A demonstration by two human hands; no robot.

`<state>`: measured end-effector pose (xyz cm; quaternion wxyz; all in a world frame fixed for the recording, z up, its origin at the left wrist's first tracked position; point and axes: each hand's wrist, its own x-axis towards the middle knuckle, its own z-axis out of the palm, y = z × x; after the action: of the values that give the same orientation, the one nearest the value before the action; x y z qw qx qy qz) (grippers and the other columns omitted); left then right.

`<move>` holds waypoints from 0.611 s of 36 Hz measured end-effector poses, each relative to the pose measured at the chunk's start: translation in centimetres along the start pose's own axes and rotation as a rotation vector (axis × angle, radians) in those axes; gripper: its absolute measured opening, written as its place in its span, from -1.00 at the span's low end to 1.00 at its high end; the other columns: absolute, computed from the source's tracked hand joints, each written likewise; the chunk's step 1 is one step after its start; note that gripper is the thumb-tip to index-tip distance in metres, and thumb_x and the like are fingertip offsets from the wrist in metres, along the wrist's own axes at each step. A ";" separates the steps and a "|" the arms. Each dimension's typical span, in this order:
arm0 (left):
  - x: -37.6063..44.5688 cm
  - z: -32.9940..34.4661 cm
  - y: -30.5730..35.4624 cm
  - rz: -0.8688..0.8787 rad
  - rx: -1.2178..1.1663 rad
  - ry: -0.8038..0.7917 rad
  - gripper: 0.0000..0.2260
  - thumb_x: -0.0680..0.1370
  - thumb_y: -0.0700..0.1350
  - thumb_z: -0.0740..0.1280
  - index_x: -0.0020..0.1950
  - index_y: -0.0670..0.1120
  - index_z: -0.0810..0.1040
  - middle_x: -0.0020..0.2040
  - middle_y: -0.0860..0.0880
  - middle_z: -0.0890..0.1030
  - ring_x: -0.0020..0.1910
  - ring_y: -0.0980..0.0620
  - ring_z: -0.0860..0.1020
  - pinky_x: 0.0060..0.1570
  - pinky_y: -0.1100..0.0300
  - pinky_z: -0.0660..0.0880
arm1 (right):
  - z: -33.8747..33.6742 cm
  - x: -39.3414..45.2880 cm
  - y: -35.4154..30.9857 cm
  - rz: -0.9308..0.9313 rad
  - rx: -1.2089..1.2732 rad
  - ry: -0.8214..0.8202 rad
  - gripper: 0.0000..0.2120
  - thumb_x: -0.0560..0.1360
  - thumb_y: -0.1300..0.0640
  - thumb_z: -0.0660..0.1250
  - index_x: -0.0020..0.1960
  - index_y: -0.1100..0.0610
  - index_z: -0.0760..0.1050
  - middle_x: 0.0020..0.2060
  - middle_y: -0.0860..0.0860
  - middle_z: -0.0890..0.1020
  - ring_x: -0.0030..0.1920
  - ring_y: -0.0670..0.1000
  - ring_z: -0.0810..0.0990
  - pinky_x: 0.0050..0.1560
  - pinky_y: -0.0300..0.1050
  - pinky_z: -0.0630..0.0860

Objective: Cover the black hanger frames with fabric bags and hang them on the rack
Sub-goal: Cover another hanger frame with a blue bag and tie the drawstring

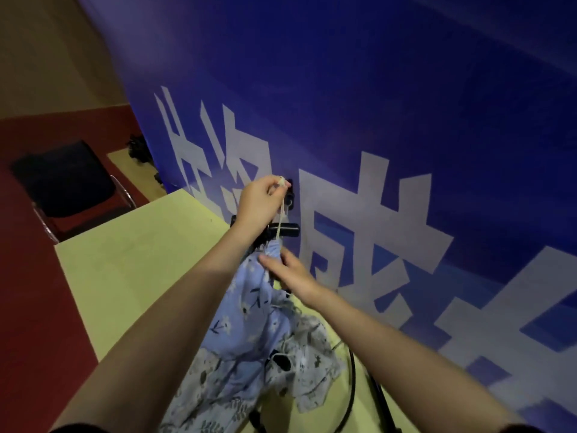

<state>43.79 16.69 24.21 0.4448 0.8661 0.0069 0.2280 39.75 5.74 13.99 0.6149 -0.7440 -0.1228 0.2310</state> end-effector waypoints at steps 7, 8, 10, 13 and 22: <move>1.5 -2.2 -2.0 -0.068 -0.013 0.057 -0.68 0.61 -0.03 0.27 -0.22 -0.16 0.67 -0.24 -0.06 0.62 -0.16 0.31 0.53 -0.19 0.40 0.33 | 0.2 2.9 -1.2 -0.080 0.068 0.136 -0.55 0.57 -0.11 0.27 -0.32 0.18 0.30 -0.42 0.16 0.36 -0.36 -0.08 0.37 -0.25 -0.13 0.27; 1.5 -2.8 -2.5 -0.089 -0.033 0.096 -0.63 0.61 -0.03 0.27 -0.26 -0.24 0.64 -0.23 -0.11 0.63 -0.19 0.37 0.52 -0.21 0.46 0.33 | 0.3 3.1 -1.2 -0.081 0.067 0.139 -0.55 0.58 -0.09 0.27 -0.34 0.14 0.24 -0.45 0.12 0.30 -0.38 -0.07 0.31 -0.28 -0.11 0.22; 1.3 -3.7 -3.5 -0.121 -0.042 0.208 -0.59 0.60 -0.03 0.30 -0.28 -0.34 0.59 -0.26 -0.13 0.62 -0.23 0.28 0.52 -0.20 0.34 0.36 | 0.7 3.6 -1.0 -0.080 0.048 0.130 -0.57 0.59 -0.03 0.27 -0.34 0.04 0.16 -0.45 -0.03 0.24 -0.41 -0.08 0.24 -0.31 -0.10 0.18; 0.9 -4.7 -5.3 -0.168 0.078 0.373 -0.69 0.57 -0.05 0.32 -0.28 -0.21 0.62 -0.29 -0.05 0.59 -0.17 0.03 0.51 -0.19 0.20 0.29 | 1.3 4.4 -0.4 -0.082 0.017 0.109 -0.59 0.60 0.00 0.27 -0.33 0.05 0.18 -0.44 -0.02 0.26 -0.43 -0.08 0.25 -0.33 -0.12 0.19; 1.1 -7.4 -9.5 -0.175 0.646 -0.008 -0.78 0.59 0.07 0.24 0.01 0.00 0.62 -0.07 -0.05 0.65 -0.06 -0.11 0.57 -0.12 0.09 0.44 | 4.3 4.6 0.3 -0.046 0.045 0.041 -0.60 0.65 -0.05 0.14 0.26 0.26 0.43 0.16 0.06 0.58 0.20 0.02 0.52 0.24 -0.14 0.40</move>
<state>43.63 28.37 20.96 0.1649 0.9594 0.1512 0.1717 41.57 11.52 12.27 0.6391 -0.7313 -0.1223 0.2043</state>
